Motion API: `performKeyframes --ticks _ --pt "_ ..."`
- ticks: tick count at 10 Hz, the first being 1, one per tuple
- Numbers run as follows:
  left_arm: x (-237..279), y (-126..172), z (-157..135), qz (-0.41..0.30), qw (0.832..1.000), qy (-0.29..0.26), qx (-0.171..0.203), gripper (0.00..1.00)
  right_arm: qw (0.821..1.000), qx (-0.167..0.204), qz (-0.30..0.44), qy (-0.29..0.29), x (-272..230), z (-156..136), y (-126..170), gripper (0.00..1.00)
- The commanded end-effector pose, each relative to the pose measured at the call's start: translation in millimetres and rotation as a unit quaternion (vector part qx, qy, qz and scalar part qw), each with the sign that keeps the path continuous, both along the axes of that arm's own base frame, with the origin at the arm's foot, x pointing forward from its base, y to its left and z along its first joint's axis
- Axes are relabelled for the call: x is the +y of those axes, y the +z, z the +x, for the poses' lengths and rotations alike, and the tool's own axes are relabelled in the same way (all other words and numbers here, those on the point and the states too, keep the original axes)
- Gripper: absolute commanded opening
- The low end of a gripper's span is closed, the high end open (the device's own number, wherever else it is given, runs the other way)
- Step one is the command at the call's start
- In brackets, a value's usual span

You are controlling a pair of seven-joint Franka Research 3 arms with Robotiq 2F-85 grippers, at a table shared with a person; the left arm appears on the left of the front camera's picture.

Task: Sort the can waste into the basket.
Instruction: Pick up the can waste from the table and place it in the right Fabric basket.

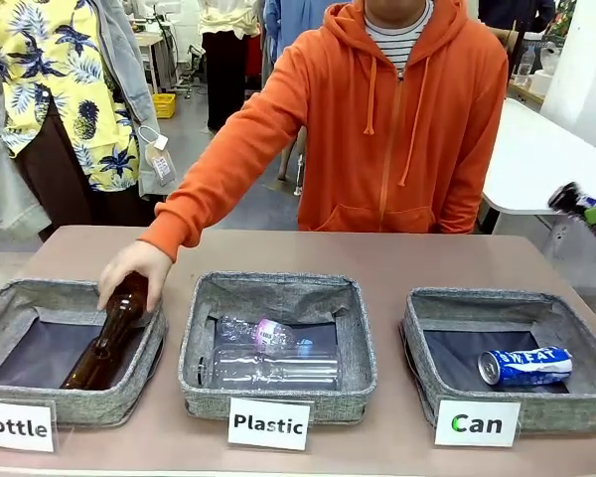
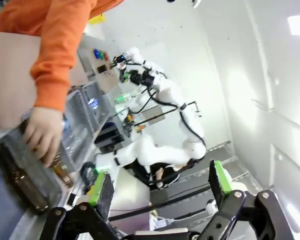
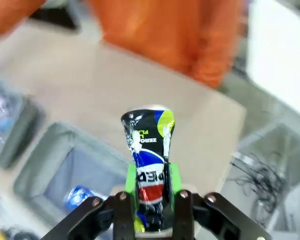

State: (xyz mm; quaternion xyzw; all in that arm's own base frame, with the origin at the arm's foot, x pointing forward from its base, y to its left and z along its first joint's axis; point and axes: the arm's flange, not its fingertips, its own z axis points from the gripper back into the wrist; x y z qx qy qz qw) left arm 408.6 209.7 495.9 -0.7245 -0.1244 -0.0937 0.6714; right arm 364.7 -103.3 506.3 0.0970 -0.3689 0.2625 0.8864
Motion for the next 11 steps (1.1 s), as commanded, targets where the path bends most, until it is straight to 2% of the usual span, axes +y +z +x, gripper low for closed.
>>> performKeyframes --ticks 1,2,4,6,11 --pt "63.9 20.4 -9.2 -0.006 0.999 -0.023 0.038 1.00 0.987 0.039 -0.007 0.158 10.0 -18.9 -6.6 0.00" --pt "78.3 16.0 -18.4 0.001 0.997 -0.036 0.061 1.00 0.973 0.056 -0.009 0.223 19.9 -26.2 -7.7 0.00" --pt "92.3 6.8 -31.9 0.017 0.991 -0.092 0.091 1.00 0.947 0.084 -0.040 0.307 34.2 -30.3 -17.1 0.00" --pt "87.8 2.6 -33.2 0.048 0.986 -0.132 0.092 1.00 0.939 0.096 -0.064 0.324 43.5 -24.0 -27.3 0.00" --pt "79.4 1.5 -27.4 0.043 0.989 -0.115 0.085 1.00 0.936 0.097 -0.057 0.333 44.7 -20.3 -32.8 0.00"
